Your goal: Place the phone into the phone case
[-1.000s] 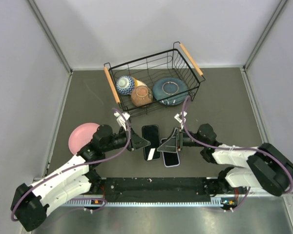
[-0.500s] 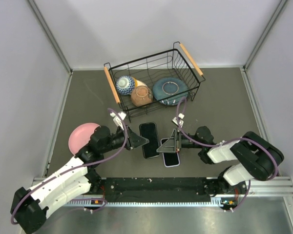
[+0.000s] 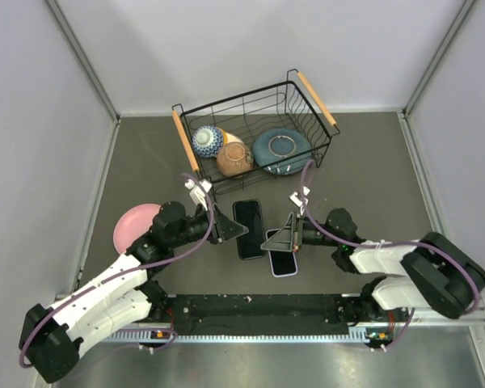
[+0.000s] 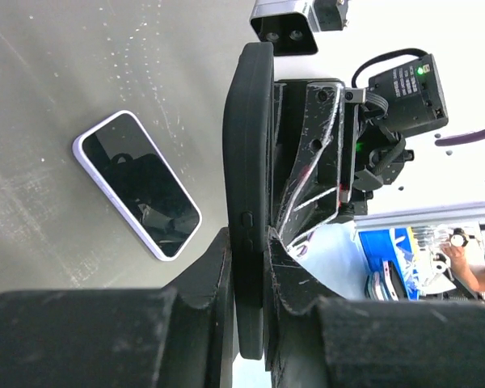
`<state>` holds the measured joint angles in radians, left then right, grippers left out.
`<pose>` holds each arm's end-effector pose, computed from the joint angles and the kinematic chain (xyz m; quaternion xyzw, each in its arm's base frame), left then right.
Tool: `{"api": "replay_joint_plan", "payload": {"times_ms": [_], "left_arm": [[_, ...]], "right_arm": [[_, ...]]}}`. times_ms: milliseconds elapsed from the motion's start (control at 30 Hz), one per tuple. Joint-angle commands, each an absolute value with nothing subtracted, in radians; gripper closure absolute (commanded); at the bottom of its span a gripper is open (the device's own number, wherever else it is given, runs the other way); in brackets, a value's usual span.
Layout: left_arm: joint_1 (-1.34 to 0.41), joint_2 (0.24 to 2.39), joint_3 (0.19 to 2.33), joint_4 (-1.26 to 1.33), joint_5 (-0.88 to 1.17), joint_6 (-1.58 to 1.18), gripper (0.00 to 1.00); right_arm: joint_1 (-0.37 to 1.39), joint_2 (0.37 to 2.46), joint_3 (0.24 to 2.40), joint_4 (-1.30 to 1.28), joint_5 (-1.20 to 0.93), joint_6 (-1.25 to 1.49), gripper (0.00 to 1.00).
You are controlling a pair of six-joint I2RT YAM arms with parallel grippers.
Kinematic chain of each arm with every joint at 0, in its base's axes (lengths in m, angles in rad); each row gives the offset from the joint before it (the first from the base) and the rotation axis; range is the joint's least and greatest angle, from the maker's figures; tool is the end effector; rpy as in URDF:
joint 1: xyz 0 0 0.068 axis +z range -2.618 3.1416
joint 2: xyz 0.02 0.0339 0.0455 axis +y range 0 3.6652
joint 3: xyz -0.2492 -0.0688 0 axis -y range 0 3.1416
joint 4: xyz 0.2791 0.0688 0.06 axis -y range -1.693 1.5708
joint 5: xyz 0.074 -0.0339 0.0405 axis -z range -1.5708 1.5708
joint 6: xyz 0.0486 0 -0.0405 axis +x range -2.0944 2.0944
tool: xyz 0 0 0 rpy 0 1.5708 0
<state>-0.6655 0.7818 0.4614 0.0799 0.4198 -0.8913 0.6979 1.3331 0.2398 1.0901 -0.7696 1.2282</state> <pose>0.1781 -0.1650 0.2299 0.0411 0.7791 -0.5406 0.3147 0.1712 0.1877 0.1350 -0.0837 0.7030 0.6890 0.1554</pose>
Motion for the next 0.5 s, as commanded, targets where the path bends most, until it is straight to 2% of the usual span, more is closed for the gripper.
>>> {"api": "replay_joint_plan", "payload": {"times_ms": [0, 33, 233, 467], "left_arm": [[-0.661, 0.795, 0.485, 0.103, 0.445, -0.807, 1.00], [-0.663, 0.792, 0.480, 0.123, 0.484, -0.814, 1.00], [-0.663, 0.793, 0.419, 0.313, 0.624, -0.910, 1.00], [-0.663, 0.790, 0.414, 0.322, 0.657, -0.913, 1.00]], "right_arm": [[0.710, 1.180, 0.331, 0.994, -0.752, 1.134, 0.74], [0.710, 1.163, 0.339, 0.929, -0.753, 1.111, 0.65], [0.710, 1.100, 0.357, 0.850, -0.729, 1.032, 0.42], [0.710, 1.152, 0.405, 0.841, -0.730, 0.996, 0.43]]}}
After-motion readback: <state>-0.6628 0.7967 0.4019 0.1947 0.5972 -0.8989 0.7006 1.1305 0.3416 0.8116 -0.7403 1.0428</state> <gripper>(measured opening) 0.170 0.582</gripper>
